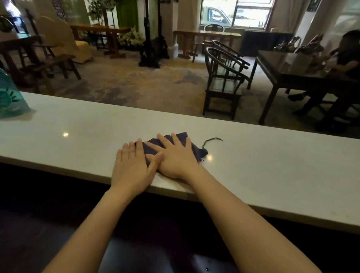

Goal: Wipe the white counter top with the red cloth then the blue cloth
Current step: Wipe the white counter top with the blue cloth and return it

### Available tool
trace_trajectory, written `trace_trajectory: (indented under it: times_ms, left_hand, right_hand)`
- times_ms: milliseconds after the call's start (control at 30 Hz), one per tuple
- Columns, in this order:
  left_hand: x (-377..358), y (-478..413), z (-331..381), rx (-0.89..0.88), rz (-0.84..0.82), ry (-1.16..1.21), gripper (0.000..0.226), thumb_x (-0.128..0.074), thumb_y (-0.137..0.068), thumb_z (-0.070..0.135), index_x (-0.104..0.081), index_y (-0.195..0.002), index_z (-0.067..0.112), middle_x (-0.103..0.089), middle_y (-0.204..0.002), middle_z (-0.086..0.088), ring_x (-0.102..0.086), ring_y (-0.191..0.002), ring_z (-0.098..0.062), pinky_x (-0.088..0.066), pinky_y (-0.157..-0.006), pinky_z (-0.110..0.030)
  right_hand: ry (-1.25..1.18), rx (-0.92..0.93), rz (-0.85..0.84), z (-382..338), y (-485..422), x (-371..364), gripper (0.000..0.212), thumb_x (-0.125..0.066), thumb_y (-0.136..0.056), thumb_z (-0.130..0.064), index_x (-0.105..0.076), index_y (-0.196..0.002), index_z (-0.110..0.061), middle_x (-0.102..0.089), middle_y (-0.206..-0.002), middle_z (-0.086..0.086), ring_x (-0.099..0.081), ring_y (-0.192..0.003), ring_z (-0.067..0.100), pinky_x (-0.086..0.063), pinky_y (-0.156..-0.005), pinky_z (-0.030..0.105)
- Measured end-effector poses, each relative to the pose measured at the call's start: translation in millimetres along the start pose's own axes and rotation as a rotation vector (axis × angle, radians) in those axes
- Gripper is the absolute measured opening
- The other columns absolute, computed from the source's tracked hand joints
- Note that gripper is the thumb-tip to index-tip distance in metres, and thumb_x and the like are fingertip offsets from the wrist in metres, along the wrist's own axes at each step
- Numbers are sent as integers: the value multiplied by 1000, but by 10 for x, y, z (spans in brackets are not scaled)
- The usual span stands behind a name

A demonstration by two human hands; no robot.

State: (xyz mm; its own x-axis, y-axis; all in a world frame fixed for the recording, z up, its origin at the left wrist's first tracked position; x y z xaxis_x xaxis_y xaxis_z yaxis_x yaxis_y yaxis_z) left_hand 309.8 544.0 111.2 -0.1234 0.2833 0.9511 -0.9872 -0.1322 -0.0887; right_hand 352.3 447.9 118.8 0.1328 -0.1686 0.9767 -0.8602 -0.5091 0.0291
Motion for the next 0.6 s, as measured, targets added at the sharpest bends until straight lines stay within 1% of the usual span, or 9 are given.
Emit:
trace_trajectory:
  times_ms: [100,200,267,333,500,600]
  left_hand:
    - [-55,160,105,-58,23,-17,104,10,-69,77,-2,-148,11,-11,-158,-14,-5,-146,-26,-4,-119,-41]
    - [-89,175,122,-45,-14,-99,100,9,-71,74,-6,-148,12,-7,-158,-17,-2,-146,-28,-2,-119,-41]
    - [-104,151,118,-45,-48,-167,90,0,-80,70,-7,-149,13,-3,-158,-18,1,-146,-29,-1,-119,-42]
    - [-120,144,120,-63,-69,-198,85,-7,-84,68,-6,-149,13,0,-158,-18,2,-146,-29,-1,-119,-43]
    - [-99,166,121,-62,-77,-220,83,-9,-85,67,-7,-149,13,-1,-158,-18,1,-146,-29,-2,-119,-44]
    - [-83,167,137,-53,-91,-215,82,-11,-86,66,-7,-149,14,0,-158,-17,1,-146,-29,-2,-119,-44]
  right_hand:
    - [19,-28,46,144,356,4,54,-18,-89,-60,-15,-141,-47,-7,-159,-5,4,-145,29,9,-110,61]
    - [13,-104,98,457,767,36,56,-15,-87,-64,-15,-141,-48,-7,-159,-7,3,-145,27,10,-111,58]
    - [9,-180,109,749,1036,90,58,-14,-85,-67,-14,-141,-49,-5,-159,-7,4,-145,26,9,-111,58]
    - [22,-271,108,1090,1306,157,59,-13,-84,-68,-11,-140,-50,-3,-159,-8,4,-145,26,8,-112,58]
    - [50,-525,88,1985,1910,336,57,-14,-85,-68,-9,-140,-51,-2,-159,-7,1,-145,27,2,-113,61]
    - [47,-625,77,2233,2027,376,58,-16,-86,-67,-9,-140,-50,-2,-159,-6,1,-145,28,2,-112,62]
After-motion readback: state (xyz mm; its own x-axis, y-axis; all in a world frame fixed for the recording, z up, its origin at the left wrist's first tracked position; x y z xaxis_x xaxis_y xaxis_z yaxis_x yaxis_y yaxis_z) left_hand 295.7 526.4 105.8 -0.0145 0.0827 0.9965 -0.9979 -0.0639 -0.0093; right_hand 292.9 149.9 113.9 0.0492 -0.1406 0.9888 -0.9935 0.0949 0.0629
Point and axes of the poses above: each hand's wrist, its own y-axis away from the middle knuckle, its own x-axis out of the back of the hand, z = x × y, the point moved 7 cm from there along -y, towards the middle knuckle
